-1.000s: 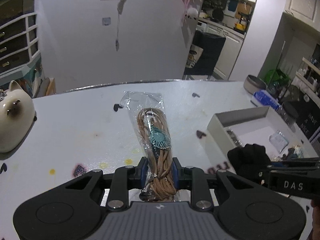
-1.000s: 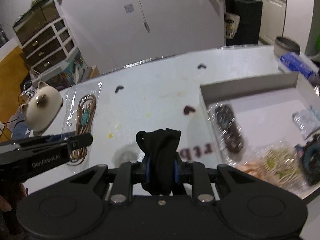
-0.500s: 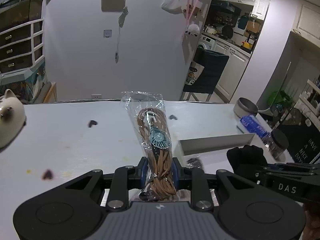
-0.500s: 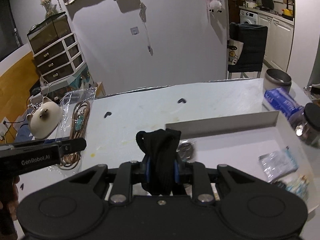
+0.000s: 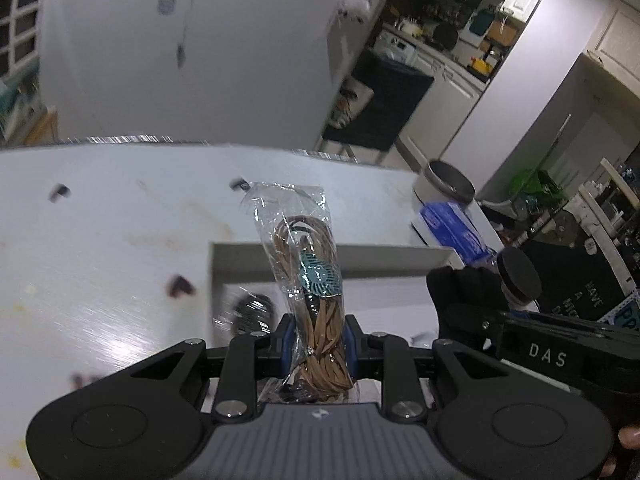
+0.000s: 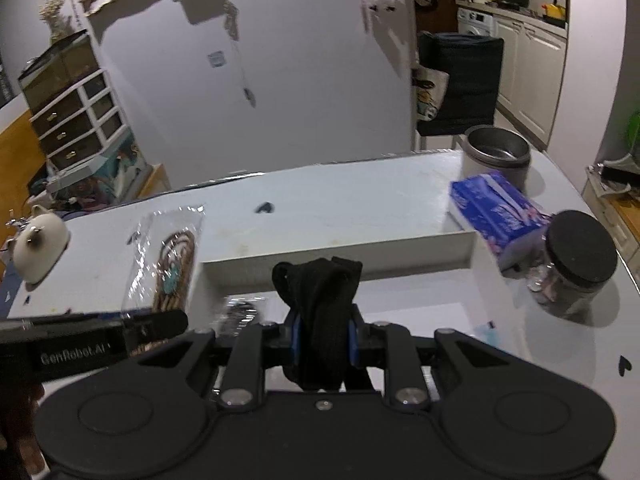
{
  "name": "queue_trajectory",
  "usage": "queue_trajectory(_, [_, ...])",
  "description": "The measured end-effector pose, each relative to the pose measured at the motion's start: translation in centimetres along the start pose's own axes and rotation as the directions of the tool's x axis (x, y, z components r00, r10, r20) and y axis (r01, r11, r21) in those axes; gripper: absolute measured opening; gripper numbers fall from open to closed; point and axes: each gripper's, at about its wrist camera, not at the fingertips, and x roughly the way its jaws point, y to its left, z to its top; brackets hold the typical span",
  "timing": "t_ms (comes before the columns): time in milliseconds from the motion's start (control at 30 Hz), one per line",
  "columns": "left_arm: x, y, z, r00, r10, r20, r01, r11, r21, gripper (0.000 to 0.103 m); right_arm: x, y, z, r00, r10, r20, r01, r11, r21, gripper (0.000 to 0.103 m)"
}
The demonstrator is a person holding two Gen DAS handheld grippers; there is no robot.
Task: Organize soft objects
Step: 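Carry the tan cord bag and black fabric item into the box, then open both tools to release the items in the box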
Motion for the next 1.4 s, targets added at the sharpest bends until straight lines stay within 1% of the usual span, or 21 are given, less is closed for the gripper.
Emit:
queue_trajectory(200, [4.6,-1.9,-0.2,0.995,-0.038,-0.087,0.034,0.998,-0.045,0.027,2.1,-3.3,0.1,0.999,0.003,-0.049,-0.001,0.999,0.04,0.023])
queue_trajectory(267, [6.0,-2.3,-0.2,0.993,-0.041,-0.115,0.034,0.998,-0.059,0.03,2.8,-3.8,0.0,0.998,0.009,-0.064,-0.007,0.999,0.043,0.023])
queue_trajectory(300, [6.6,-2.5,-0.2,0.991,-0.037,-0.128,0.03,0.998,-0.059,0.032,3.1,-4.0,0.1,0.997,0.013,-0.071,-0.01,0.999,0.041,0.023])
queue_trajectory(400, [7.5,-3.0,-0.2,0.989,-0.001,-0.146,-0.006,0.999,-0.045,0.044,4.0,-4.4,0.3,0.996,0.027,-0.088,-0.024,0.999,0.037,0.023])
queue_trajectory(433, [7.6,-3.0,-0.2,0.989,0.007,-0.147,-0.014,0.999,-0.044,0.051,4.3,-4.5,0.3,0.995,0.031,-0.091,-0.028,0.999,0.036,0.023])
queue_trajectory(467, [7.7,-3.0,-0.2,0.989,0.015,-0.149,-0.022,0.999,-0.044,0.055,4.5,-4.5,0.4,0.995,0.036,-0.094,-0.033,0.999,0.035,0.023])
queue_trajectory(500, [7.6,-2.8,-0.2,0.988,0.025,-0.15,-0.032,0.999,-0.042,0.057,4.8,-4.6,0.5,0.994,0.042,-0.096,-0.038,0.999,0.035,0.023])
queue_trajectory(600, [7.3,-2.7,-0.2,0.989,0.045,-0.144,-0.051,0.998,-0.035,0.068,5.5,-4.7,0.7,0.993,0.057,-0.104,-0.054,0.998,0.036,0.024])
queue_trajectory(633, [7.2,-2.8,-0.2,0.989,0.053,-0.139,-0.058,0.998,-0.031,0.075,5.7,-4.8,0.7,0.992,0.066,-0.106,-0.062,0.997,0.039,0.028])
queue_trajectory(667, [7.1,-2.8,-0.2,0.989,0.061,-0.135,-0.065,0.998,-0.026,0.078,5.9,-4.8,0.8,0.991,0.073,-0.109,-0.068,0.997,0.045,0.033])
queue_trajectory(700, [6.9,-2.8,-0.1,0.989,0.068,-0.131,-0.072,0.997,-0.022,0.079,6.0,-4.8,0.7,0.991,0.074,-0.11,-0.069,0.996,0.051,0.035])
queue_trajectory(767, [6.5,-2.8,-0.1,0.989,0.082,-0.123,-0.084,0.996,-0.01,0.083,6.0,-5.1,0.6,0.991,0.082,-0.109,-0.077,0.996,0.055,0.054])
queue_trajectory(833, [6.1,-2.7,-0.1,0.989,0.09,-0.118,-0.092,0.996,-0.008,0.084,5.8,-5.3,0.5,0.991,0.08,-0.103,-0.074,0.995,0.063,0.061])
queue_trajectory(967, [5.4,-2.7,-0.3,0.988,0.11,-0.112,-0.111,0.994,-0.001,0.085,5.1,-6.0,0.2,0.991,0.088,-0.102,-0.08,0.993,0.083,0.066])
queue_trajectory(1100, [4.6,-2.7,-0.4,0.988,0.118,-0.101,-0.119,0.993,-0.004,0.087,3.8,-6.3,-0.1,0.992,0.081,-0.094,-0.074,0.994,0.079,0.068])
queue_trajectory(1267, [2.7,-3.0,-0.4,0.989,0.136,-0.06,-0.136,0.991,0.008,0.094,1.7,-6.4,-0.3,0.995,0.074,-0.06,-0.071,0.996,0.062,0.068])
queue_trajectory(1400, [0.6,-3.2,-0.4,0.989,0.144,-0.018,-0.144,0.99,0.01,0.1,-0.2,-6.1,-0.1,0.997,0.07,-0.02,-0.069,0.997,0.042,0.071])
